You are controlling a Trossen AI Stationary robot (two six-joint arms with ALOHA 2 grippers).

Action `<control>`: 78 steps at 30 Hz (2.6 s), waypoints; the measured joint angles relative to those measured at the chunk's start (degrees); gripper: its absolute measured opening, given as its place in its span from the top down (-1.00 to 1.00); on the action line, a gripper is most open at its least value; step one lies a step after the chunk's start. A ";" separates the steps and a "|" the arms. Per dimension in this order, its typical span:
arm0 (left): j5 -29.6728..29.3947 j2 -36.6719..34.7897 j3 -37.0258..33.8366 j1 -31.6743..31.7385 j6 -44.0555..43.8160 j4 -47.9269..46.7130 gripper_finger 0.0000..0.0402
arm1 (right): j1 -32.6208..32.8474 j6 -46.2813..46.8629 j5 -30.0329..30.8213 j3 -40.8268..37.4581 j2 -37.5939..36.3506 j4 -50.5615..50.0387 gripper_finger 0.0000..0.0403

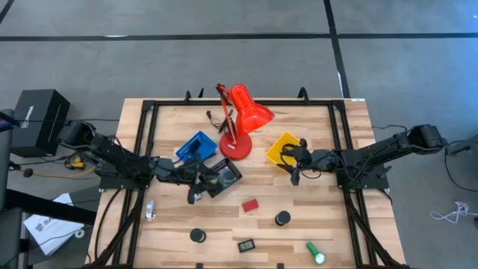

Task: Pick & Place Office items
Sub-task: Put the red timer into the blue bin

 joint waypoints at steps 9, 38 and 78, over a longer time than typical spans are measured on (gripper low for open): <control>0.01 0.00 0.00 1.03 0.17 0.19 -0.04 | -2.21 -8.57 -9.09 0.96 0.00 7.19 -0.16; 0.00 0.00 0.00 3.28 -0.26 1.27 0.07 | 8.96 -18.13 -19.82 59.55 47.80 -55.08 -0.16; 0.02 0.00 0.00 2.38 -1.99 1.16 0.15 | 11.34 -14.29 -23.82 67.15 54.75 -59.58 -0.16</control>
